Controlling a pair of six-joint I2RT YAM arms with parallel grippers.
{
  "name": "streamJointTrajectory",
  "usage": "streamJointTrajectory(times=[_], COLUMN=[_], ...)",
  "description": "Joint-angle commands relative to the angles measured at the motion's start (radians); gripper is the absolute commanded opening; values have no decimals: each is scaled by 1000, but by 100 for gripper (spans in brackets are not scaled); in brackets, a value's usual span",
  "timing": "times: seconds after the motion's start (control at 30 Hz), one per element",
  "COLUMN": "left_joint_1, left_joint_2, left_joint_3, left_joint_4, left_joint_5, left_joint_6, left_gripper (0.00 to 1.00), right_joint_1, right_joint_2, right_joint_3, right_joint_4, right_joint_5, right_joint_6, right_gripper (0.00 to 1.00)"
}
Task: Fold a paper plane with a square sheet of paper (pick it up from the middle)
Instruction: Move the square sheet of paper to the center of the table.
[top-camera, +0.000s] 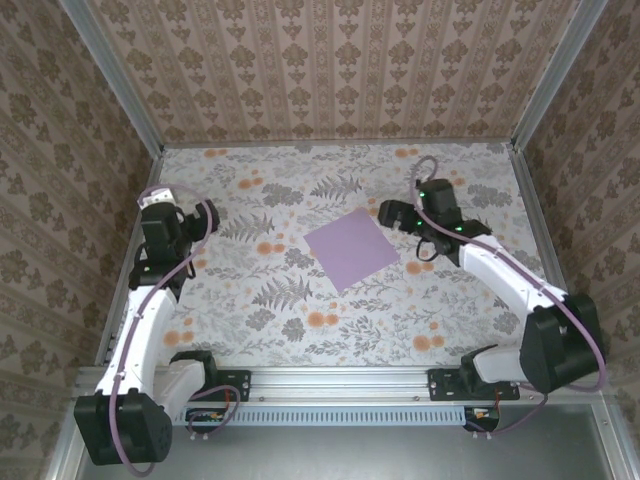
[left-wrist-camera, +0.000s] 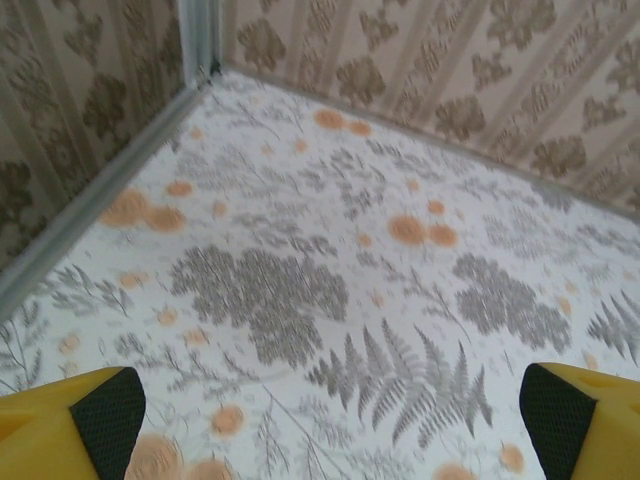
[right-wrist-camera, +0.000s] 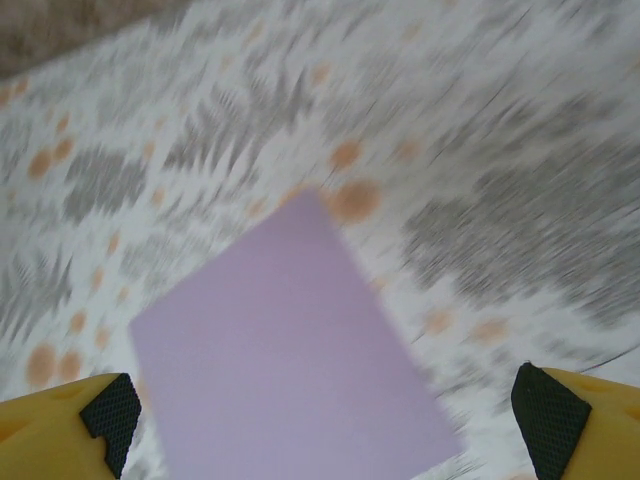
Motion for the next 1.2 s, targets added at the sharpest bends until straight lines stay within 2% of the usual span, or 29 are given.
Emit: streamJointTrajectory(times=[0.0, 0.2, 0.47, 0.83, 1.07, 1.17], left_joint_1=[-8, -10, -11, -13, -14, -14], left_joint_2=[-26, -29, -53, -66, -60, -50], left_joint_3=[24, 10, -20, -42, -43, -40], left_joint_4=[-74, -65, -39, -16, -9, -10], left_joint_5=[96, 109, 87, 92, 104, 117], left_joint_6=[-5, 8, 4, 2, -2, -3], left_gripper=[100, 100, 100, 100, 100, 100], right_joint_1=[73, 169, 190, 292, 398, 423], right_joint_2=[102, 256, 376, 458, 459, 430], right_joint_3=[41, 87, 140, 153, 131, 174], right_joint_4=[-101, -127, -185, -247, -242, -287], right_joint_5=[-105, -103, -100, -54, -154, -145], right_joint_6=[126, 204, 218, 309, 380, 348], right_gripper=[100, 96, 93, 93, 94, 94])
